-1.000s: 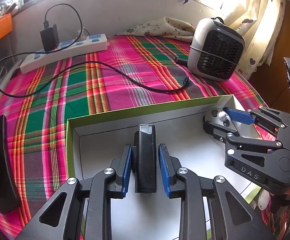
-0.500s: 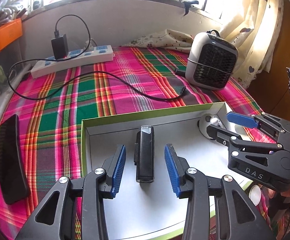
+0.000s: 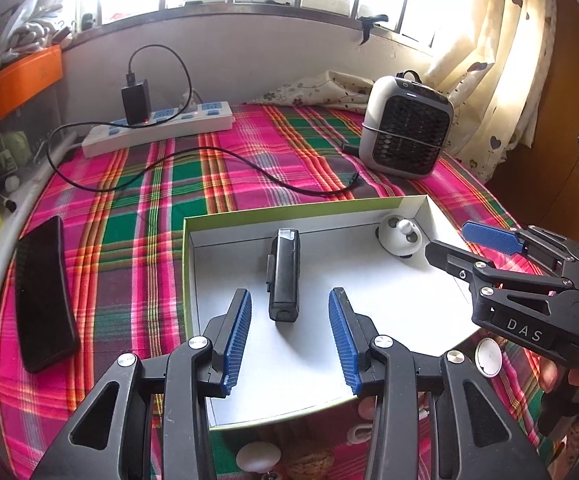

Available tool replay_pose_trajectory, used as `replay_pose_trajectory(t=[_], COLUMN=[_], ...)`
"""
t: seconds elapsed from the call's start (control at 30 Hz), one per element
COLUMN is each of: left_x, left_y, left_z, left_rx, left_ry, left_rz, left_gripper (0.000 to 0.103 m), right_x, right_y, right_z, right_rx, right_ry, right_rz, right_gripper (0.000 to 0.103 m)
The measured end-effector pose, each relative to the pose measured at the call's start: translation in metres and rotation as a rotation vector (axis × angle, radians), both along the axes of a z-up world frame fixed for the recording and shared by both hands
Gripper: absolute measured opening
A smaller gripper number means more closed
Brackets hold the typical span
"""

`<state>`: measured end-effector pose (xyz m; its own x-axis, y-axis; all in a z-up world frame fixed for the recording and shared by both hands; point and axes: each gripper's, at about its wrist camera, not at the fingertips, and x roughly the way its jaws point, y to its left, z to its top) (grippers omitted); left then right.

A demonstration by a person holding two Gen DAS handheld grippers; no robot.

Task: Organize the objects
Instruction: 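Withdraw both open grippers from the box toward the remaining objects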

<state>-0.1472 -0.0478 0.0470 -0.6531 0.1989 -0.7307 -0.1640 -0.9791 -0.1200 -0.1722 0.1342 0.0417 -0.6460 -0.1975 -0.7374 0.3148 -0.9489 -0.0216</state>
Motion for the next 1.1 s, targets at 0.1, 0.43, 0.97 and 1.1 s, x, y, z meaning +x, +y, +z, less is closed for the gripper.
replay_pose_trajectory(t=[0.1,0.43,0.97,1.1], left_x=[0.009,0.045,0.084,0.082], left_y=[-0.002,-0.019,-0.047,-0.048], left_z=[0.003,0.007,-0.016,-0.026], left_rx=[0.006,0.042,0.077,0.093], left_ry=[0.011,0.043,0.018,-0.008], left_rz=[-0.001,0.02,0.04,0.042], left_gripper=[0.038,0.038,0.038,0.038], right_x=[0.008,0.042,0.091,0.101], right_y=[0.003,0.019,0.046,0.054], right_z=[0.002,0.011,0.004,-0.003], right_rx=[-0.011,-0.056,-0.079,-0.087], right_ry=[0.006,0.036,0.079,0.069], right_rz=[-0.007,-0.042,-0.1,-0.116], right_gripper=[0.054,0.054,0.054,0.054])
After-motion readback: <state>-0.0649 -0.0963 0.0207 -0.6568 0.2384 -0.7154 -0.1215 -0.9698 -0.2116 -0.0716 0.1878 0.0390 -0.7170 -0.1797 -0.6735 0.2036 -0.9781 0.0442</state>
